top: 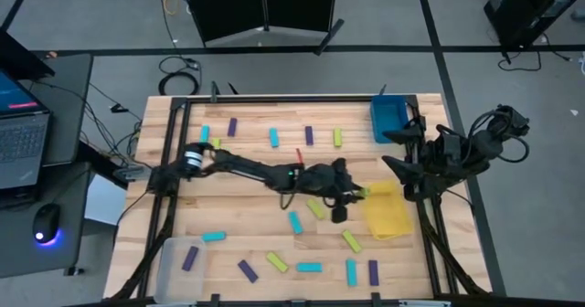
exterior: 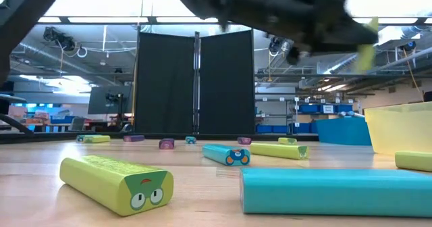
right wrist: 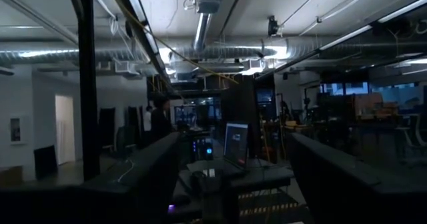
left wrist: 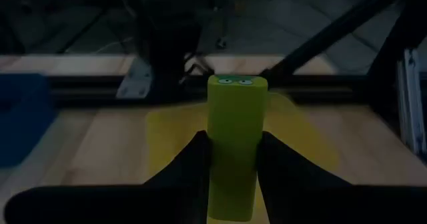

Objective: Sort blocks
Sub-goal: Put the green block into the yellow bin

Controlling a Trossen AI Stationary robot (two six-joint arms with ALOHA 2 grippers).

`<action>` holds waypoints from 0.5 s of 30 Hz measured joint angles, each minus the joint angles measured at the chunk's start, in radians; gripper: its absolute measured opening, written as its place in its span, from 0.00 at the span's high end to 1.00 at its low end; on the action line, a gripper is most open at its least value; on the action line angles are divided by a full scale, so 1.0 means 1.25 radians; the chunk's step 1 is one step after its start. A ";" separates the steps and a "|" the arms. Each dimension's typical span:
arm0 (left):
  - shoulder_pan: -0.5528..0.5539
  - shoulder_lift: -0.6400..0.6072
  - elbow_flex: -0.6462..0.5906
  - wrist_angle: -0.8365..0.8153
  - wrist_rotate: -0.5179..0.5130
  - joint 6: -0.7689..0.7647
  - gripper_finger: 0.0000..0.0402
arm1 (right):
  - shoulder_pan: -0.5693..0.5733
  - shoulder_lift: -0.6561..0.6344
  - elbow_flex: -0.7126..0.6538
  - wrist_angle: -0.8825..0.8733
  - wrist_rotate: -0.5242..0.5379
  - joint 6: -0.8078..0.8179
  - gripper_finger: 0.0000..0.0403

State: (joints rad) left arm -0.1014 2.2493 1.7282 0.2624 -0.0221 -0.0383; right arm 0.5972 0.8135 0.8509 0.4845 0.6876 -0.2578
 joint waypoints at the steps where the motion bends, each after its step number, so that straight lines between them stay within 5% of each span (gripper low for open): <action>1: 0.002 0.027 0.037 -0.017 0.013 -0.002 0.75 | 0.000 0.000 0.000 -0.001 0.000 0.000 0.29; 9: 0.008 0.204 0.271 -0.065 0.055 -0.047 0.75 | 0.003 0.006 0.000 -0.013 0.000 0.005 0.30; 15: 0.014 0.257 0.325 -0.065 0.050 -0.100 0.73 | 0.005 0.014 0.000 -0.012 -0.001 0.009 0.29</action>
State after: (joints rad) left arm -0.0845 2.5706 2.1342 0.1816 0.0402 -0.1633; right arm 0.6029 0.8308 0.8505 0.4694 0.6868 -0.2466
